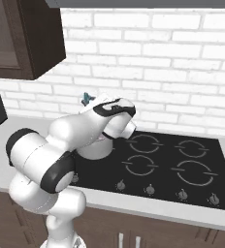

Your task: Put the squash and onion in the pot. Retrieve the spatula and lightly stir the vegetables in the pot.

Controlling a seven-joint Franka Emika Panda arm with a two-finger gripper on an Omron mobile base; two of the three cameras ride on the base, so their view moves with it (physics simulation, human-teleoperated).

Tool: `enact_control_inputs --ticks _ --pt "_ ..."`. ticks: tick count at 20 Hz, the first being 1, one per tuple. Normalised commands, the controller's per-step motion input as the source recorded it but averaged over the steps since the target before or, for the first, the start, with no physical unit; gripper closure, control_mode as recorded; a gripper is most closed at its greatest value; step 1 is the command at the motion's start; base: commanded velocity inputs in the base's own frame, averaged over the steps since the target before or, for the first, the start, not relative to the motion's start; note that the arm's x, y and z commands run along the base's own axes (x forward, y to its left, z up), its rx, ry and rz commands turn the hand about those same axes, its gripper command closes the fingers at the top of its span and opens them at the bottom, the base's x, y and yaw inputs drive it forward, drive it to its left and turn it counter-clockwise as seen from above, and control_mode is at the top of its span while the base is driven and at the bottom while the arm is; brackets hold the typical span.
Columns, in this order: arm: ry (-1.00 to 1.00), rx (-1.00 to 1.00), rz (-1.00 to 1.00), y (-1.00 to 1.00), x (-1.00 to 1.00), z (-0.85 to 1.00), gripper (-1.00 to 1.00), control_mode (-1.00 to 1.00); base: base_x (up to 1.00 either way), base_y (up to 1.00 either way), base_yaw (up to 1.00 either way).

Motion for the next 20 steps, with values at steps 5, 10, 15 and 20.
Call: enact_control_inputs --ticks 5,10,15,20 --pt "0.20 0.10 -0.07 -0.10 0.28 -0.31 1.00 -1.00 0.00 0.00 0.00" --pt "0.13 0.00 -0.03 0.00 0.17 -0.25 1.00 -1.00 0.00 0.00 0.00" --pt "0.08 0.00 -0.01 0.00 0.10 -0.20 1.00 -1.00 0.00 0.00 0.00" --pt "0.00 0.00 0.00 0.00 0.00 -0.02 1.00 -1.00 0.00 0.00 0.00"
